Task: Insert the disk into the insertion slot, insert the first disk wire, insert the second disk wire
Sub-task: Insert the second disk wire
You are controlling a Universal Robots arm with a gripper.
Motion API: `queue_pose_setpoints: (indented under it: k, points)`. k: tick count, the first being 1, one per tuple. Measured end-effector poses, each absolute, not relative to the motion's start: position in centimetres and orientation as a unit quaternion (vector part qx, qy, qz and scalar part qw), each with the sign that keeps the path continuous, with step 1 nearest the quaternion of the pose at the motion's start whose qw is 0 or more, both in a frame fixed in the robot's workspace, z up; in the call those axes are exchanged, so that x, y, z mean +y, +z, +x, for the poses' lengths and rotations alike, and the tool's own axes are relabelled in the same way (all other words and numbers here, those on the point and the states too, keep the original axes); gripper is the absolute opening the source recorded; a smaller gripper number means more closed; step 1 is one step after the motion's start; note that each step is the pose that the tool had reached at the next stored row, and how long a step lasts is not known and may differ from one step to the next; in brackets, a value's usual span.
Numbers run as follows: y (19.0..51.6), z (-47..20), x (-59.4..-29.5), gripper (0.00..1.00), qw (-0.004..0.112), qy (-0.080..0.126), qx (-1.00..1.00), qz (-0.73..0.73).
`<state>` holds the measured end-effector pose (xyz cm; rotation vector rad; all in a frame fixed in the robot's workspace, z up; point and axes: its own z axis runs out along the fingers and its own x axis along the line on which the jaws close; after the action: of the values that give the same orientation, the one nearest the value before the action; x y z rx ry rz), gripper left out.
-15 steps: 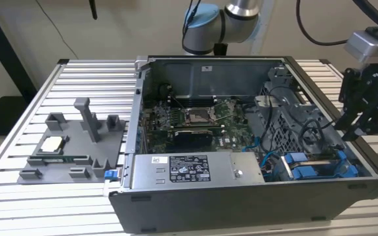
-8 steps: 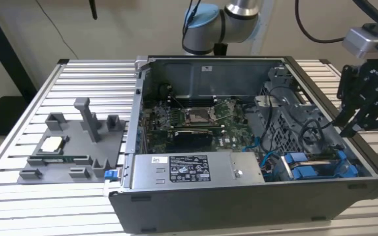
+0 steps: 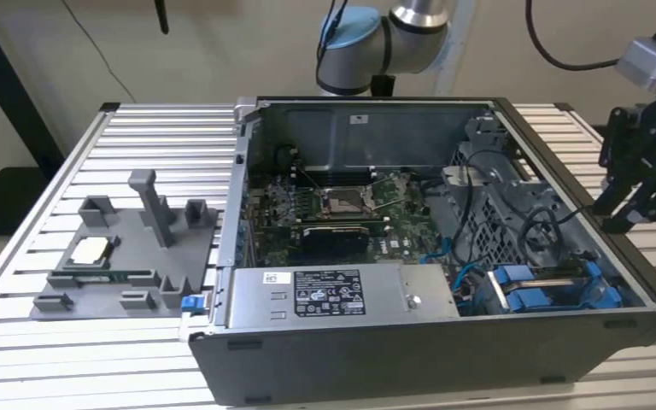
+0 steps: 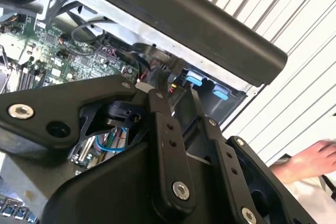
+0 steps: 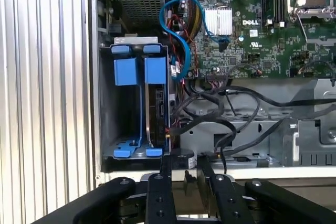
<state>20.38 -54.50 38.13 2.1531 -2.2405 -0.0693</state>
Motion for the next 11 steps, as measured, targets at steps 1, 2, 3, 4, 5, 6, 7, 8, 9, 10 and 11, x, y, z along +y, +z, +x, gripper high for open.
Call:
queue_pose_setpoints:
  k: [1,2,3,4,5,6,7,8,9,10,11]
  points:
    - [38.1,20.8,-54.5,0.33,0.017,-0.023,-0.721,0.693]
    - [38.1,21.1,-54.5,0.33,0.017,-0.023,-0.721,0.693]
    - [38.1,21.4,-54.5,0.33,0.017,-0.023,-0.721,0.693]
    - [38.1,21.6,-54.5,0.33,0.018,-0.023,-0.721,0.693]
    - [38.1,21.8,-54.5,0.33,0.018,-0.023,-0.721,0.693]
    - [38.1,21.9,-54.5,0.33,0.017,-0.024,-0.721,0.693]
    - [38.1,22.0,-54.5,0.33,0.015,-0.027,-0.721,0.693]
    - [38.0,22.0,-54.5,0.33,0.015,-0.029,-0.721,0.693]
    - [38.0,22.0,-54.5,0.33,0.016,-0.031,-0.72,0.693]
    - [38.0,22.0,-54.5,0.33,0.018,-0.033,-0.72,0.692]
    - [37.9,22.0,-54.5,0.33,0.02,-0.035,-0.72,0.692]
